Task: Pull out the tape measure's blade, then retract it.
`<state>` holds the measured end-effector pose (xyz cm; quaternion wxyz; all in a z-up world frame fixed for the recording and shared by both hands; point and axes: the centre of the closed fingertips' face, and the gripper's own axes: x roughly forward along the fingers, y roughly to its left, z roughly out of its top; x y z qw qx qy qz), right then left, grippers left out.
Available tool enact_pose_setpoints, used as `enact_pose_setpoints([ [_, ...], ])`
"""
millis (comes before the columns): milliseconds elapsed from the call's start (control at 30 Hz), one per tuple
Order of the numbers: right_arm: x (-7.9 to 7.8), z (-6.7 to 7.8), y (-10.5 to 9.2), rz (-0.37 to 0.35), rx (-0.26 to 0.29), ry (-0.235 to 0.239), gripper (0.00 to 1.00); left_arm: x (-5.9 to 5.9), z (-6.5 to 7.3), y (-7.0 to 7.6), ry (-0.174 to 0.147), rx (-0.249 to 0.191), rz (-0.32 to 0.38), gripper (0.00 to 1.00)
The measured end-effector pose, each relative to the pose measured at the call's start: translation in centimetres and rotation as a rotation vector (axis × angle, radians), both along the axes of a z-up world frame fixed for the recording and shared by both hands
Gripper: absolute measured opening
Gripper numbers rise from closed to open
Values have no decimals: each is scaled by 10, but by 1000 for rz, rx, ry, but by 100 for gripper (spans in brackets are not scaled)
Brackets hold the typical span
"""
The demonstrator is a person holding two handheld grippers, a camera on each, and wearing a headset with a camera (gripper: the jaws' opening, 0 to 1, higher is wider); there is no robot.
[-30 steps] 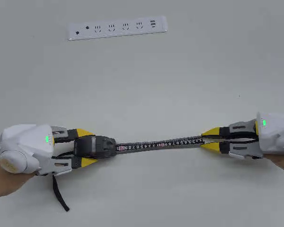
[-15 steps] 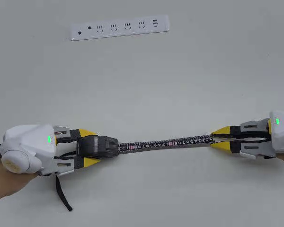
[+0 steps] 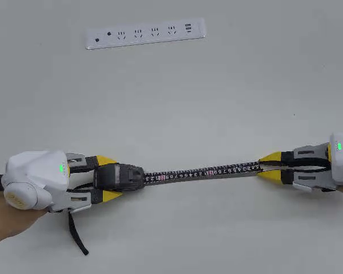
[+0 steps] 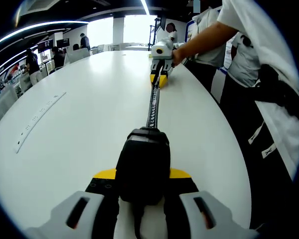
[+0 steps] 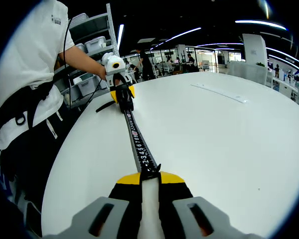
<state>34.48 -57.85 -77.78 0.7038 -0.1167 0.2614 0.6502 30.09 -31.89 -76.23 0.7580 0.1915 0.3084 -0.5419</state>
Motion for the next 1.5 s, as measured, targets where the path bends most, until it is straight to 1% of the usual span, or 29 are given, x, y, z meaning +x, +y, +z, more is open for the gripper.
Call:
enact_pose_setpoints([
  [433, -1, -2, 2, 14, -24, -15, 13, 0, 0, 0, -1, 2, -2, 31],
  [533, -3, -2, 5, 17, -17, -8, 18, 0, 0, 0, -1, 1, -2, 31],
  [600, -3, -1, 7, 18, -15, -15, 21, 0, 0, 0, -1, 3, -2, 31],
  [733, -1, 1, 8, 12, 2, -7, 29, 0, 0, 0, -1, 4, -1, 31],
  [833, -2, 2, 9, 12, 9, -7, 39, 0, 0, 0, -1, 2, -1, 31],
  [900, -3, 3, 8, 11, 13, 0, 42, 0, -1, 0, -1, 1, -2, 31],
  [1033, -2, 3, 9, 9, 19, -6, 48, 0, -1, 0, -2, 0, -2, 31],
  [1233, -1, 2, 11, 5, 16, -7, 46, 0, -1, 1, -1, -1, -2, 31],
  [1300, -1, 2, 12, 9, 13, -16, 45, 0, -1, 1, -2, -2, -1, 31],
  [1433, -1, 2, 13, 6, 13, -13, 45, 1, -1, 0, -1, -8, -1, 31],
  [1467, -1, 2, 13, 5, 14, -11, 45, 1, -1, 0, -3, -7, -2, 31],
  [1500, -1, 2, 13, 3, 13, -11, 45, 0, -1, 1, -18, 16, -9, 31],
])
